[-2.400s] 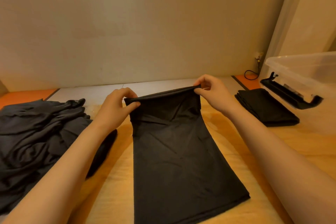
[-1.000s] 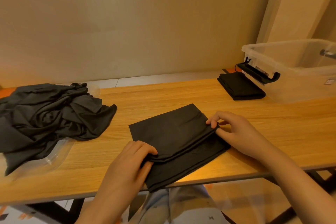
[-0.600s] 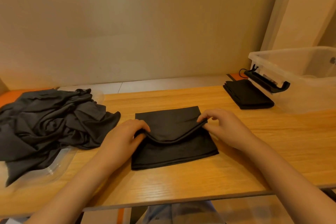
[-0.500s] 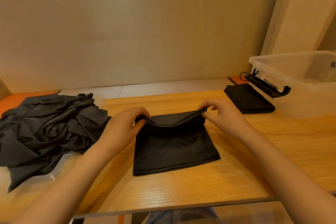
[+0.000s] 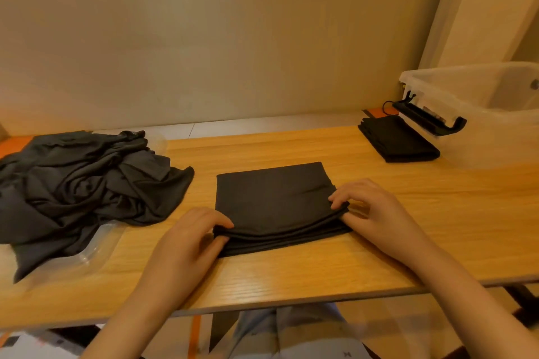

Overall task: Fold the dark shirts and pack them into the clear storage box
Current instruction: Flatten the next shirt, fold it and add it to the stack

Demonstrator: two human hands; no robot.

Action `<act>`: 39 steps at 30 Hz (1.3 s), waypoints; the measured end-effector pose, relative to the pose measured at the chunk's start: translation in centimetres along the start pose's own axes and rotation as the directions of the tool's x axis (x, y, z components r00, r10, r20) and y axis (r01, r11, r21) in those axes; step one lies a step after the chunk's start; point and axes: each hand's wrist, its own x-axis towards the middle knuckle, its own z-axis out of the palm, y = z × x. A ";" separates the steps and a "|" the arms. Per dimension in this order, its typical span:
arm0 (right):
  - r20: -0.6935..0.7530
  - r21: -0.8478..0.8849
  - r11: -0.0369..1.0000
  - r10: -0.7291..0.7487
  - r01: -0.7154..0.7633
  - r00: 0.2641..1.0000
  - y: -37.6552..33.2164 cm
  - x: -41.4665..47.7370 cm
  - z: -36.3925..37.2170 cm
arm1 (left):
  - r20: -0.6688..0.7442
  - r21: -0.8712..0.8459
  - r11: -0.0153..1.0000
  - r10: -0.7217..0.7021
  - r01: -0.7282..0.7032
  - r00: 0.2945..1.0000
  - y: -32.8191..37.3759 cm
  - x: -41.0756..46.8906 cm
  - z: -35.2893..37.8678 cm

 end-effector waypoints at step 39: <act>0.319 -0.433 0.883 -0.036 0.180 0.947 -6.3 -4.5 3.9 | 0.215 0.136 0.990 -0.059 0.029 0.975 5.4 -2.5 0.7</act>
